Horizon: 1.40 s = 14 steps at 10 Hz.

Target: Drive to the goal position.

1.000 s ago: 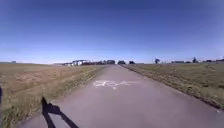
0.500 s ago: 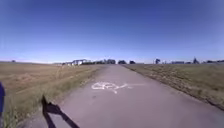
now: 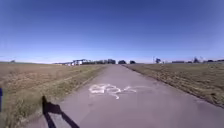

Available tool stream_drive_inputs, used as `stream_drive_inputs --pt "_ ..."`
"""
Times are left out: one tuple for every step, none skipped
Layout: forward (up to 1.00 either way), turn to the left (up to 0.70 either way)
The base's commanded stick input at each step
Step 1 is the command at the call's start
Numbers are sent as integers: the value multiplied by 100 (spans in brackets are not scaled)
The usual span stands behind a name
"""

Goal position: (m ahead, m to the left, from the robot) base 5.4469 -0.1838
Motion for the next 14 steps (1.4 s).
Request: stream_drive_inputs --pt "70 0" --pt "70 0" --pt "70 -10" --pt "70 -20" --pt "70 -31" --pt "70 -35" --pt "70 -35" --pt "70 -35" --pt "70 -35" --pt "70 -18" --pt "70 0" --pt "70 0" --pt "70 0" --pt "70 0"
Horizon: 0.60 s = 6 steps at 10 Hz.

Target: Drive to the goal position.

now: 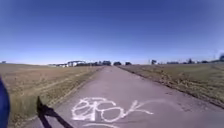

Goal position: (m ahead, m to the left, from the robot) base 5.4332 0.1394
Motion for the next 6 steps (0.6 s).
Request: stream_drive_inputs --pt "70 0" --pt "70 0" --pt "70 0" --pt "70 0" --pt "70 0" --pt "70 0"
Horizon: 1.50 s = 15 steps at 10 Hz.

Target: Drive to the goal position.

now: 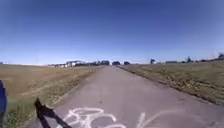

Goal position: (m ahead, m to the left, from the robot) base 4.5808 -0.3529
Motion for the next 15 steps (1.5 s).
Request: stream_drive_inputs --pt "70 0" --pt "70 0" --pt "70 0" --pt "70 0" --pt "70 0" --pt "70 0" --pt "70 0" --pt "70 0" --pt "70 0" --pt "70 0" --pt "70 0" --pt "70 0" --pt "70 0" --pt "70 0" --pt "70 0"
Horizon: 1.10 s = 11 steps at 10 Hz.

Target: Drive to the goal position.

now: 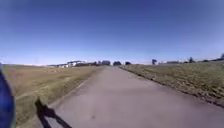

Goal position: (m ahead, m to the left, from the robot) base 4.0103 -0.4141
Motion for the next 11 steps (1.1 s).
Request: stream_drive_inputs --pt "70 0" --pt "70 0" --pt "70 0" --pt "70 0" --pt "70 0" --pt "70 0" --pt "70 0" --pt "70 0" --pt "70 0" --pt "70 0" --pt "70 0"
